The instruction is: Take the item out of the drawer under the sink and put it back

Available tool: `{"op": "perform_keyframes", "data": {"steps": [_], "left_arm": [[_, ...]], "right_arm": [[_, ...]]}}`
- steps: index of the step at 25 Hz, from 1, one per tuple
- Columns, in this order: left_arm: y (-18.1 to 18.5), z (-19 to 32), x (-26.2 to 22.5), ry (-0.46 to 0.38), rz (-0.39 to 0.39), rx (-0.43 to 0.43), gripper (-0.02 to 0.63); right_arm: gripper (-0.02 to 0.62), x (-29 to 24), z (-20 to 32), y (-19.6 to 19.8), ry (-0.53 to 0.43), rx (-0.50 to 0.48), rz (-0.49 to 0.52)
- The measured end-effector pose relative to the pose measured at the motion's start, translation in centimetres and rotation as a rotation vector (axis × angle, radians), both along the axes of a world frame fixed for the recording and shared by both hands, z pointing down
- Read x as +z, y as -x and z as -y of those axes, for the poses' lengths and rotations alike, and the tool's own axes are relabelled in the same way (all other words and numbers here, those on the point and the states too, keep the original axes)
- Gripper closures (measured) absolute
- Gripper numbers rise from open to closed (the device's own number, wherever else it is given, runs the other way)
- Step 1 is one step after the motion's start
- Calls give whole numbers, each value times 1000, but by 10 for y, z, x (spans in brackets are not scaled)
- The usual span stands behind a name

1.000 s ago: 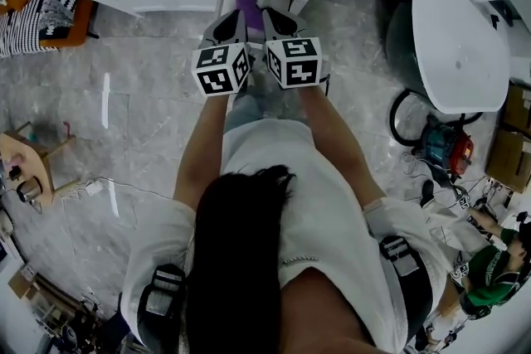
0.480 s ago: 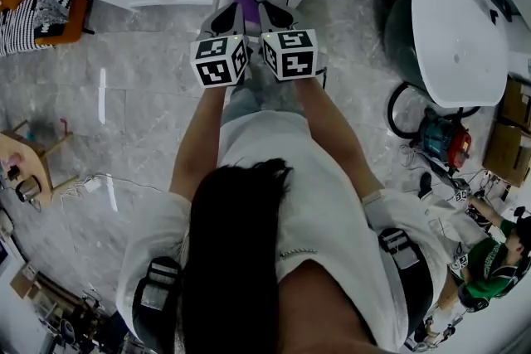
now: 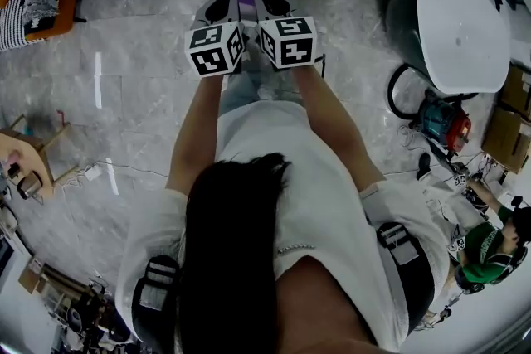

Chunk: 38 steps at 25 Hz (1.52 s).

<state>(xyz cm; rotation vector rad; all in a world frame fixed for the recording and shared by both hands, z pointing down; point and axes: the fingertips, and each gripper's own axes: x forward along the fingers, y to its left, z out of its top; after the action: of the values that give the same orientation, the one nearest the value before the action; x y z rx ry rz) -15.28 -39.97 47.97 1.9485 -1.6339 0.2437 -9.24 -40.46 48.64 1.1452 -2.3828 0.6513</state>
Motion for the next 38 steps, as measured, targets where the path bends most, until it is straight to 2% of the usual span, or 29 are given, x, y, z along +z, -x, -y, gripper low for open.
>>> {"op": "perform_keyframes", "data": {"steps": [9,10,12,16,19,23,27,34,38], "left_arm": [[15,5,35,79,-12,-1,603],[19,7,39,86,-12,0,603],[25,12,47,101,-14,4,603],[32,21,64,131,-18,2,603],[38,30,77,158,-16,0,603],[43,42,97,184,-8,8,603],[47,53,120,217,-5,19,603],[54,79,155,258,5,21,603],[59,92,170,261,7,11,603]], "right_arm": [[574,34,9,12,85,-5,-2],[561,38,12,16,92,-7,1],[470,46,16,21,112,-16,0],[424,67,26,29,154,-35,-20],[366,83,36,36,185,-41,-17],[334,108,48,45,225,-53,-41],[318,134,56,51,283,-56,-63],[308,173,75,61,315,-91,-91],[308,203,84,55,360,-52,-103]]}}
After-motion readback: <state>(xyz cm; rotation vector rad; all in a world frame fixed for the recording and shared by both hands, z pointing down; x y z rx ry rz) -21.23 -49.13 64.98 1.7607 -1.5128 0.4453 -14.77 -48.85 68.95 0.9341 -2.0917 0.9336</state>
